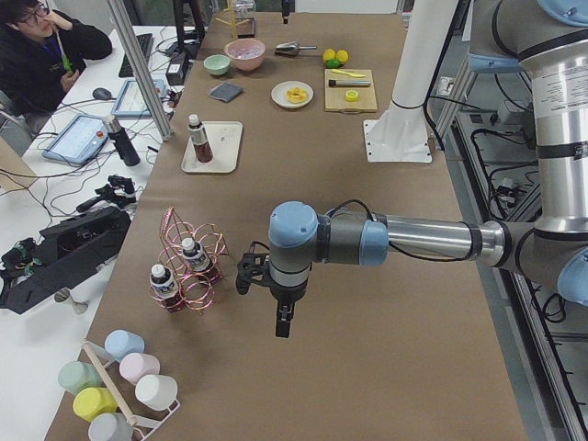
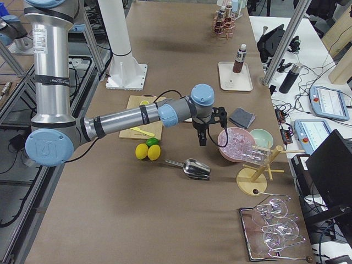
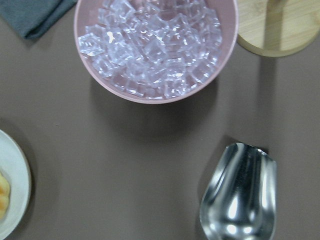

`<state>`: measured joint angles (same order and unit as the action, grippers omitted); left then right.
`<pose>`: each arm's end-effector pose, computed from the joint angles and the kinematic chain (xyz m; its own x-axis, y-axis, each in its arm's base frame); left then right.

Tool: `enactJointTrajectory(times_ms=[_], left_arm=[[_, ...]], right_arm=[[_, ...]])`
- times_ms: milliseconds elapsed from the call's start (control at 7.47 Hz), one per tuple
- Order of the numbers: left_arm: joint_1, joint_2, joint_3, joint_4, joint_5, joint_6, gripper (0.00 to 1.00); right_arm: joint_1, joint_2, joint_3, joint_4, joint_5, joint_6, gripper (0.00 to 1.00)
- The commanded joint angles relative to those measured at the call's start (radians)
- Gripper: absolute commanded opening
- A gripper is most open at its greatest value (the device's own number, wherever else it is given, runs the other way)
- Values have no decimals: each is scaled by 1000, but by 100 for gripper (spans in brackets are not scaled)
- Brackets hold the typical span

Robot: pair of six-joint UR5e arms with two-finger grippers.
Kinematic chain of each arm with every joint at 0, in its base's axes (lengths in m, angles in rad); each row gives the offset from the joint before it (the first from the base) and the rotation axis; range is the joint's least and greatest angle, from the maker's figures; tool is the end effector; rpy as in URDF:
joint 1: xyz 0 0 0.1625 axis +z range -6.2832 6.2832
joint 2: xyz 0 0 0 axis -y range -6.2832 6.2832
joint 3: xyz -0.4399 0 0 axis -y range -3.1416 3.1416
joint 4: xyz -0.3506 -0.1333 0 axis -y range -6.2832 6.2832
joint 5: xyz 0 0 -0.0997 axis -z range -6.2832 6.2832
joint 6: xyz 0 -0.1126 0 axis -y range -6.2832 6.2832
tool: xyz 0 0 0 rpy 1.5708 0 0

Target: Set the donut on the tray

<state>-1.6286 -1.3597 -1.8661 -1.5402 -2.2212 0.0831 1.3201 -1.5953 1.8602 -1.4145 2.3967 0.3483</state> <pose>-0.0859 -0.3572 0.6473 0.7984 0.0692 -0.5981 -0.0086 0.9946 0.1036 -0.0626 -0.4483 0.5394 0.6245 -0.1300 0.7702 0.0141 0.9878 0.1553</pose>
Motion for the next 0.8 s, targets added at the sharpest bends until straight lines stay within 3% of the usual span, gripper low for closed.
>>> enactJointTrajectory(times_ms=[0, 134, 401, 669], left_arm=[[0, 5, 2, 2, -1, 0, 98], [0, 7, 2, 2, -1, 0, 98], [0, 5, 2, 2, 0, 0, 98], [0, 5, 1, 2, 0, 0, 98]], right_arm=[[-178, 6, -60, 298, -5, 306, 100], [-209, 23, -93, 400, -7, 380, 100], [-331, 31, -113, 555, -153, 577, 100], [-459, 69, -116, 565, -267, 670, 100]])
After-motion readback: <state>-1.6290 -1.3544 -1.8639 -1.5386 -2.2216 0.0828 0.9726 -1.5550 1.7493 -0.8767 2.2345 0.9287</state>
